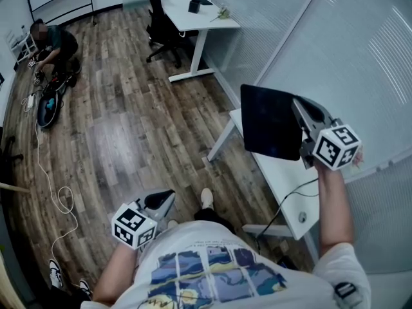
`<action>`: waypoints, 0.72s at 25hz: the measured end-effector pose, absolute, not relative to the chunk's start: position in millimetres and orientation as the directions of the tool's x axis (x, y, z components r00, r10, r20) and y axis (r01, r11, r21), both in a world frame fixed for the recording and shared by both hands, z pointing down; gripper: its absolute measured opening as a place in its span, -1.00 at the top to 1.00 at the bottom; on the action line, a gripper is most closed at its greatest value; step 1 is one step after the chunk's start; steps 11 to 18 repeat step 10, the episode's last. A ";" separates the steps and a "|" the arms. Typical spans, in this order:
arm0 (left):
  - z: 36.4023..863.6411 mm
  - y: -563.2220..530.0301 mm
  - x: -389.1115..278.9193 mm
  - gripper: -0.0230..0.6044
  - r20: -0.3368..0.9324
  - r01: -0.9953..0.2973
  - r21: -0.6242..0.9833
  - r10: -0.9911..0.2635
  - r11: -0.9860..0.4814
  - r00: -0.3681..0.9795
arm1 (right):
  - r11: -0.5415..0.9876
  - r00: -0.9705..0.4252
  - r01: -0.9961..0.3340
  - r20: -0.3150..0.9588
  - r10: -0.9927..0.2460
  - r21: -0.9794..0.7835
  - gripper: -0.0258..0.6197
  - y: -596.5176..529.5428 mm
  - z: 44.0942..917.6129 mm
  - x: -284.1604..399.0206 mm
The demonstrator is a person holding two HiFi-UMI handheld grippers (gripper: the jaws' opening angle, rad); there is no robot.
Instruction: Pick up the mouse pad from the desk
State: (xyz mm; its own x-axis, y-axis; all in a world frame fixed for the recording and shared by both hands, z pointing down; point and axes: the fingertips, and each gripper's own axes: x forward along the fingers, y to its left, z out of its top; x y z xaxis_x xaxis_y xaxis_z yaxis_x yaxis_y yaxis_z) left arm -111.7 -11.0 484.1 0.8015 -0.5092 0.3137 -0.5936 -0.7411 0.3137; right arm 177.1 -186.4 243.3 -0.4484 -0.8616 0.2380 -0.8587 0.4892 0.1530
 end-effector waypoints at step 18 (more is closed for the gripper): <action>485.9 -11.7 -113.4 0.91 0.312 -0.597 0.310 -0.514 -0.740 0.799 | 0.510 -0.469 -0.844 0.235 -0.851 0.164 0.84 -186.0 245.2 168.1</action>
